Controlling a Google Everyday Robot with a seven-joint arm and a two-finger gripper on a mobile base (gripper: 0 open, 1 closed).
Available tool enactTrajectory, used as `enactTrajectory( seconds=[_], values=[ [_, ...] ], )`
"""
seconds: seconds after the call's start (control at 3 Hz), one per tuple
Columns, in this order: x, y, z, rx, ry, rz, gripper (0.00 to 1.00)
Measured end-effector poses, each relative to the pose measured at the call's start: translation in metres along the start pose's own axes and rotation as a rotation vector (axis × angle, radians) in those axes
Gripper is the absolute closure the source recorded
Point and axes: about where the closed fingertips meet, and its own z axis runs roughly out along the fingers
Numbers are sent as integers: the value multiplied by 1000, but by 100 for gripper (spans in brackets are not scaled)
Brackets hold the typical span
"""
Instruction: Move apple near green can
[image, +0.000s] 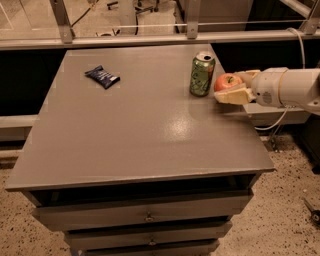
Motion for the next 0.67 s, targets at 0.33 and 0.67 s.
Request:
enactTrajectory(
  seconds=[0.33,0.67],
  values=[
    [-1,-2,21,-36,-20,19,86],
    [0,-4,31,-46,-29,28,63]
  ],
)
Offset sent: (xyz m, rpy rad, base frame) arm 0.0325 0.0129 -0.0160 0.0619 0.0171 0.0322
